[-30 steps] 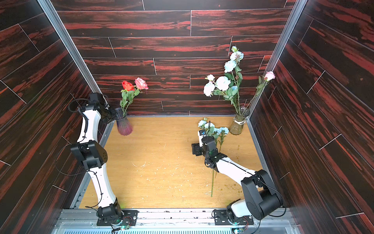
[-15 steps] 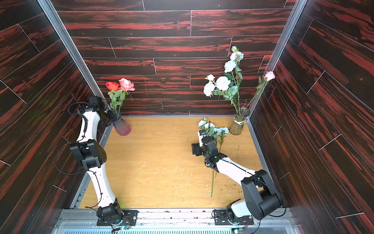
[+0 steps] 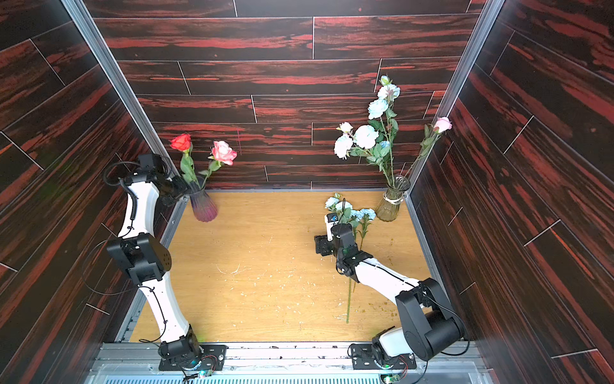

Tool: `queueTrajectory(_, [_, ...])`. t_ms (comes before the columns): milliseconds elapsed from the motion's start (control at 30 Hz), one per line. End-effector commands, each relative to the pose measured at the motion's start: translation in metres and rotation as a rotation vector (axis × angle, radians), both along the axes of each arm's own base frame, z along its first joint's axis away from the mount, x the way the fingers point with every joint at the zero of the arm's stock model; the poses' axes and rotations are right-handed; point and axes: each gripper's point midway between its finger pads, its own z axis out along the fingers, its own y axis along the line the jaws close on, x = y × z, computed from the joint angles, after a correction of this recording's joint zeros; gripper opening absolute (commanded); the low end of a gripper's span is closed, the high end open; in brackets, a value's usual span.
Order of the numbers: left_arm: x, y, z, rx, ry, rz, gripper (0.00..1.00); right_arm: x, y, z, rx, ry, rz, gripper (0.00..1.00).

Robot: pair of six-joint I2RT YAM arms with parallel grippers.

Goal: Pick out blue flowers from the vase
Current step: Move the vase to the corner of the board.

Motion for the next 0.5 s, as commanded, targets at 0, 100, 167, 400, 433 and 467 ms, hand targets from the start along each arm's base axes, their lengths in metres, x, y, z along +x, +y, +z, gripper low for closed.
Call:
queueTrajectory(0, [-0.002,0.0,0.0,0.007,0.036,-0.024,0.64,0.002,0.005,0.003,0.007,-0.002,0.015,0.81])
queueTrajectory(100, [0.0,0.004,-0.014,0.017,0.091,-0.03,0.63,0.002,0.005,0.002,0.006,-0.001,0.016,0.81])
queueTrajectory(167, [-0.002,0.004,-0.014,0.022,0.102,-0.033,0.63,0.002,0.005,0.002,0.006,-0.001,0.017,0.81])
queueTrajectory(400, [0.001,0.01,-0.013,0.047,0.064,-0.017,0.63,0.003,0.006,0.001,0.004,0.003,0.02,0.81])
queueTrajectory(433, [0.001,0.011,-0.013,0.045,0.064,-0.015,0.62,0.003,0.006,0.002,0.005,0.002,0.02,0.81])
queueTrajectory(467, [0.001,0.011,-0.014,0.041,0.068,-0.015,0.62,0.003,0.007,0.002,0.005,0.003,0.021,0.81])
